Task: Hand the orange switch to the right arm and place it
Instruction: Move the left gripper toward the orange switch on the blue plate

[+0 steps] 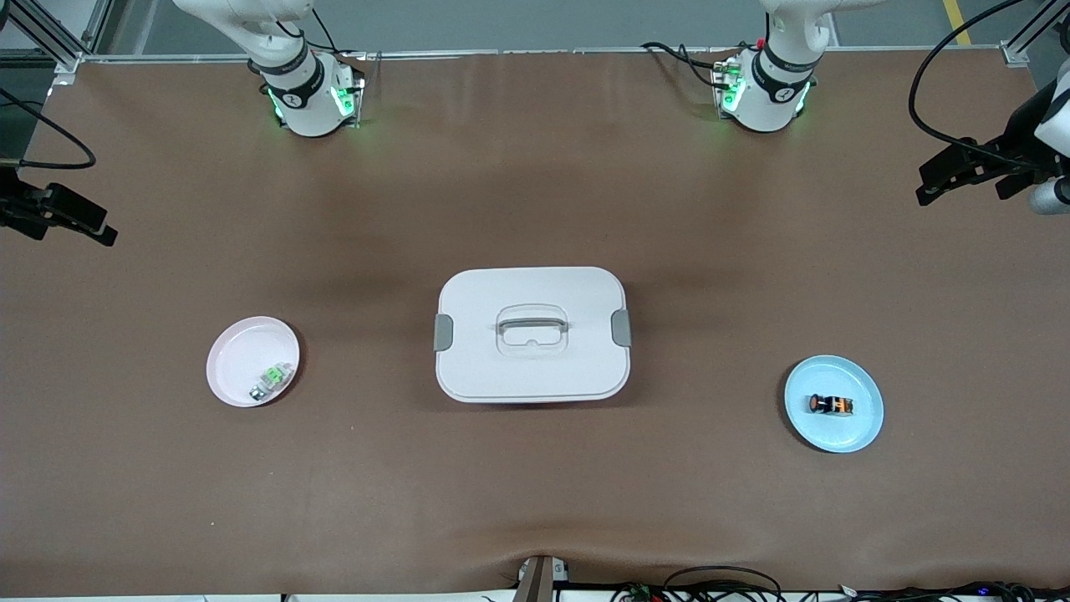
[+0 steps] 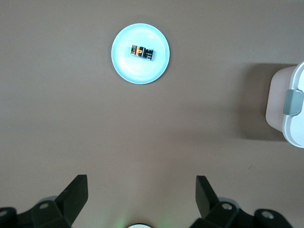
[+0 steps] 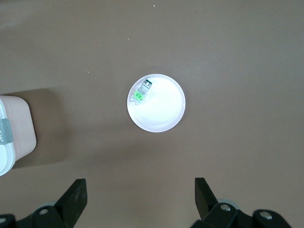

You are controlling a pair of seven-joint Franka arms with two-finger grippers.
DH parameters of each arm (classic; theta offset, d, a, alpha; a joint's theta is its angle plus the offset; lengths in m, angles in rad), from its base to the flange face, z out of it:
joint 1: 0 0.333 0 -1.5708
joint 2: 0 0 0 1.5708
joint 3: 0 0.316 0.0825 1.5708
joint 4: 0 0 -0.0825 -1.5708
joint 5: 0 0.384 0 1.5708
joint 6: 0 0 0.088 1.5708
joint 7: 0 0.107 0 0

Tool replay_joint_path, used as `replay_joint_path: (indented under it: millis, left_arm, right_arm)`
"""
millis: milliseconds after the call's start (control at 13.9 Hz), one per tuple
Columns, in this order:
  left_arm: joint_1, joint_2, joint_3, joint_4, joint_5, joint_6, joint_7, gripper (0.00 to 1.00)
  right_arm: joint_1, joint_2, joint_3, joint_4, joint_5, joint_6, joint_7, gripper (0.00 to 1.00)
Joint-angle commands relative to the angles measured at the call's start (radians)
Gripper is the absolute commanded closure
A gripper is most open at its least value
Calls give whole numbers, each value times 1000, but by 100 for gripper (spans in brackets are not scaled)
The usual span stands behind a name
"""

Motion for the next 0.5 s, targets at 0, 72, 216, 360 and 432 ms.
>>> replay_joint_path:
  millis: [0,72,216,360,432]
  left_arm:
    - [3,-2,-1,17,4,-17,4,0]
    - [4,-1,0,17,4,-17,4,0]
    - [6,2,0,17,4,-17,2,0]
    - [9,16,2,17,4,-12,5,0]
    - [15,44,2,17,5,-6,7,0]
  right_arm:
    - [-9,-9,4,-7,13,-4,-7,0]
    - [-9,-9,4,-7,13,-4,-7,0]
    - [-9,-9,4,-7,11,-3,-7,0]
    - [-9,-8,4,-7,13,0,-7,0]
    - [-9,-8,4,-7,10,3,-7,0]
